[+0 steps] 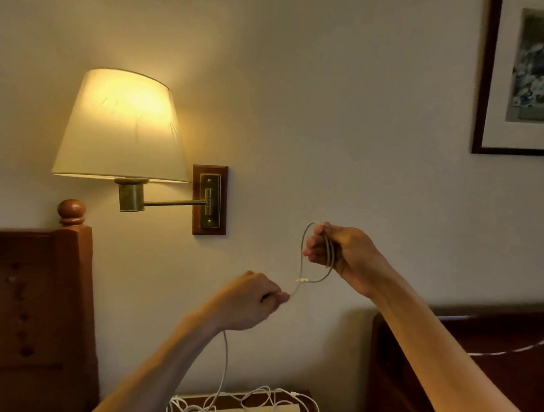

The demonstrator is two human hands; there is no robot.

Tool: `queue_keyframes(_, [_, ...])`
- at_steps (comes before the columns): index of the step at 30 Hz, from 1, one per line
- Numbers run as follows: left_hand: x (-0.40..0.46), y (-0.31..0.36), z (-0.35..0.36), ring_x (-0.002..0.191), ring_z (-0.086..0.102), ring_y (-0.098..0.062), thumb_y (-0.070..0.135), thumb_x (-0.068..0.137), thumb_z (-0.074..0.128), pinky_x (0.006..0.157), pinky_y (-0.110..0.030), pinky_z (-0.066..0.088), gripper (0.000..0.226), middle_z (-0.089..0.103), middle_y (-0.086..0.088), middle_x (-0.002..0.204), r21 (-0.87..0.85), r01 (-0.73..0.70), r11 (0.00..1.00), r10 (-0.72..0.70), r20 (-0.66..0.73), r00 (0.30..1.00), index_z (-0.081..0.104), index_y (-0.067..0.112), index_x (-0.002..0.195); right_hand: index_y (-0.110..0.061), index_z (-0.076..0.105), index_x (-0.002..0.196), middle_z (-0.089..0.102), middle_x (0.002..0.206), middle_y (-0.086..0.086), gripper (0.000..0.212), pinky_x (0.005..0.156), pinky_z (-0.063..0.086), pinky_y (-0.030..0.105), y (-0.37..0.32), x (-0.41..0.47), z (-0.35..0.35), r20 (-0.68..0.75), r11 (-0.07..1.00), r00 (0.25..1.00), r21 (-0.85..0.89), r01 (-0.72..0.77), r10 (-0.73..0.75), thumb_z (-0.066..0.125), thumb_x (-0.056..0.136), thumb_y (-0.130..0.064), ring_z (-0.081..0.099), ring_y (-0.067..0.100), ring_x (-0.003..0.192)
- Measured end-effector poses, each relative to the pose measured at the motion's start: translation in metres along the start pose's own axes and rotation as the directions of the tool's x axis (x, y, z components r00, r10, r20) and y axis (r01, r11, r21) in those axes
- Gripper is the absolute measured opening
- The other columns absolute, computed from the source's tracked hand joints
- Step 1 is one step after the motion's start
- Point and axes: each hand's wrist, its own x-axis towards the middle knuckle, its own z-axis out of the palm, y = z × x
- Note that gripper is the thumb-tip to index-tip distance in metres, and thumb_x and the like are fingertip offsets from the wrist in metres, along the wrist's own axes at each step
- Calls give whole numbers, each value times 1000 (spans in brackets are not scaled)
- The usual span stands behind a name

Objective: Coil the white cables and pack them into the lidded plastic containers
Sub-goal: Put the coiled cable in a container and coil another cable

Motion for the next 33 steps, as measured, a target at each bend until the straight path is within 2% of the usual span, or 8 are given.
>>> queue_keyframes(3, [1,28,-19,52,51,-12,38,100,45,60,-29,44,38,53,7,57,44,-181,983,179,49,983,56,21,68,-2,59,90,72,81,18,33,67,58,30,12,1,10,35,988,999,-151,41,-36,35,106,-17,71,29,77])
queue_keyframes(10, [11,27,-42,58,57,-2,26,98,52,57,-14,43,19,55,19,67,170,-373,912,410,-355,840,64,23,84,6,64,87,69,69,16,40,61,55,28,19,-8,19,129,910,989,-397,118,-72,35,106,-15,68,25,62])
queue_keyframes(14, [22,17,-43,59,56,-6,22,98,53,54,-25,47,18,61,10,67,278,-313,908,414,-487,770,65,17,86,0,59,84,59,55,10,36,55,48,26,20,-14,25,120,926,991,-364,103,-63,33,104,-15,56,20,49])
queue_keyframes(17, [24,11,-37,63,56,2,28,99,50,56,-14,43,22,54,23,68,218,-302,928,372,-548,749,65,16,88,-4,56,81,46,51,7,35,53,42,27,21,-16,22,131,981,991,-191,25,1,33,104,-16,45,19,47])
queue_keyframes(20, [25,8,-28,66,56,7,30,99,48,61,-6,37,27,50,27,68,55,-326,944,295,-584,756,63,12,85,-7,52,81,34,52,-1,34,48,30,21,15,-16,17,156,990,984,-131,-61,81,30,105,-16,32,12,46])
queue_keyframes(24, [33,-4,-20,55,45,-7,29,101,42,53,-19,34,33,48,9,62,-183,-296,938,121,-626,771,54,12,76,-12,48,78,24,50,-10,31,45,16,20,-2,-7,9,208,970,973,197,-140,99,31,103,-18,22,4,41])
queue_keyframes(28, [27,-33,13,61,43,-8,29,103,39,59,-28,35,34,47,9,65,-361,-165,918,-65,-547,835,52,14,75,-14,48,77,30,50,-11,28,40,28,15,-26,-2,-9,274,873,961,461,-161,32,34,101,-20,28,4,39])
queue_keyframes(33, [15,-28,17,52,40,-4,38,101,40,57,-27,34,43,47,9,58,-229,30,973,-92,-265,960,50,17,65,-11,52,81,47,57,-4,28,50,46,17,-29,2,-14,65,950,998,313,-24,4,38,103,-21,47,7,47])
